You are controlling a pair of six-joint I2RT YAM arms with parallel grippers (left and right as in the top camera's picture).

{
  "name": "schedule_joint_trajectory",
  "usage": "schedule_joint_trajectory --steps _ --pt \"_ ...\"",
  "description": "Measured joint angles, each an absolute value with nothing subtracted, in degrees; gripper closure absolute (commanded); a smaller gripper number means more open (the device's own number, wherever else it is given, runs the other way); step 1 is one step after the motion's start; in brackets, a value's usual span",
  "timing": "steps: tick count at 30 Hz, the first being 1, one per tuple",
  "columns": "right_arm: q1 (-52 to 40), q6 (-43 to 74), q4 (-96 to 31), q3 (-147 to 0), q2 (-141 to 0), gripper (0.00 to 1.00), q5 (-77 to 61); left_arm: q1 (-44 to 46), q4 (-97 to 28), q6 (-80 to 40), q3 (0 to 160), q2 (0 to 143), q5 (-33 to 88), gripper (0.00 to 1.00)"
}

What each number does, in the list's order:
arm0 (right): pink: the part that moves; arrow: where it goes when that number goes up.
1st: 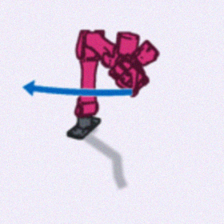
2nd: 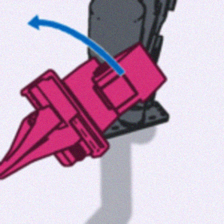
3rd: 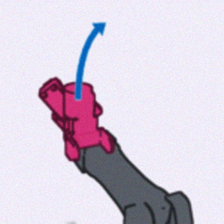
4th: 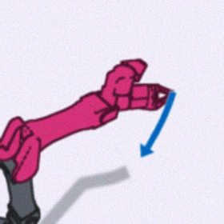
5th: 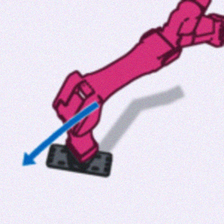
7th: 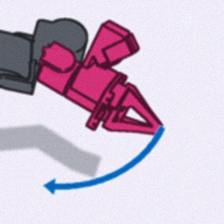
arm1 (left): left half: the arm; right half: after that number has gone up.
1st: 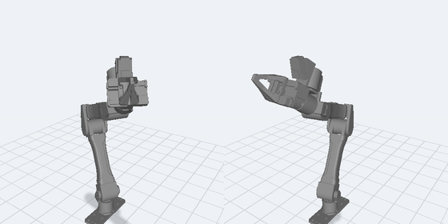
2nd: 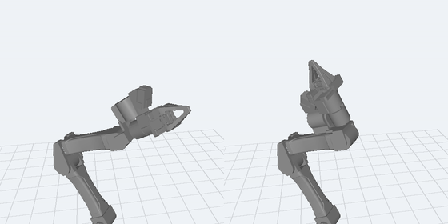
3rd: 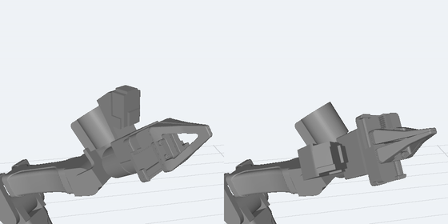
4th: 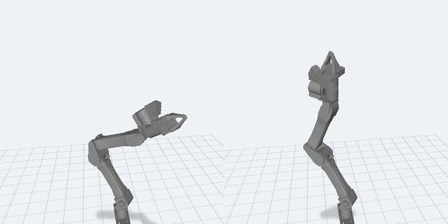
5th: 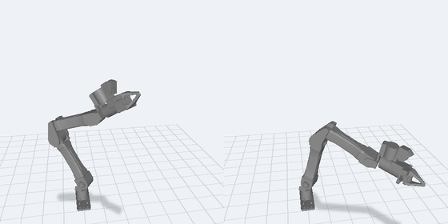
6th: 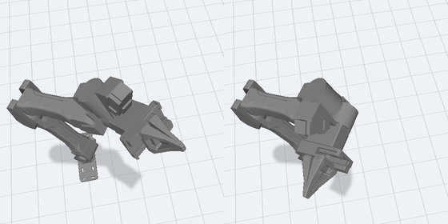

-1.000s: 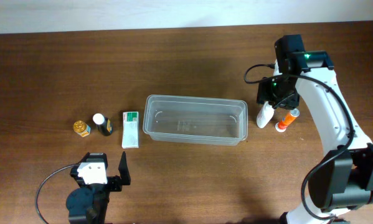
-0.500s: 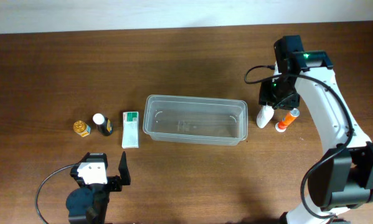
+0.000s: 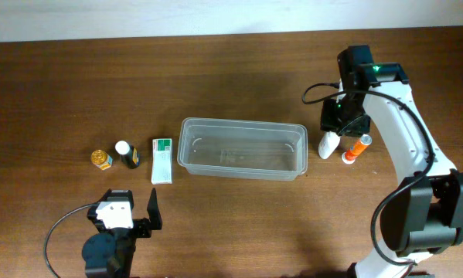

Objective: Pack container
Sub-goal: 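Move right gripper to the white spray bottle and grasp it, then carry the spray bottle into the container and release it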

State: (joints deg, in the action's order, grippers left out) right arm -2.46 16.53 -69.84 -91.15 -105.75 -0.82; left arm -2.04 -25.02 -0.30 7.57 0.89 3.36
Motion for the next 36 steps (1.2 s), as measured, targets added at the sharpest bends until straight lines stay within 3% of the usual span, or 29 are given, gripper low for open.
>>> schedule_joint_trajectory --steps 9,15,28,36 --pt "-2.46 16.97 -67.02 -89.01 -105.75 0.68 -0.36 -2.04 -25.02 -0.30 7.57 0.89 3.36 0.00" --pt "-2.46 17.61 -67.13 -89.03 -105.75 0.91 0.03 -2.04 -25.02 -0.30 7.57 0.89 3.36 0.00" --pt "-3.64 17.80 -79.50 -97.30 -102.45 0.96 0.25 -2.04 -25.02 -0.30 7.57 0.89 3.33 0.00" --pt "-14.48 18.02 -82.30 -104.90 -89.60 0.96 0.38 -2.04 -25.02 -0.30 7.57 0.89 3.36 0.00"
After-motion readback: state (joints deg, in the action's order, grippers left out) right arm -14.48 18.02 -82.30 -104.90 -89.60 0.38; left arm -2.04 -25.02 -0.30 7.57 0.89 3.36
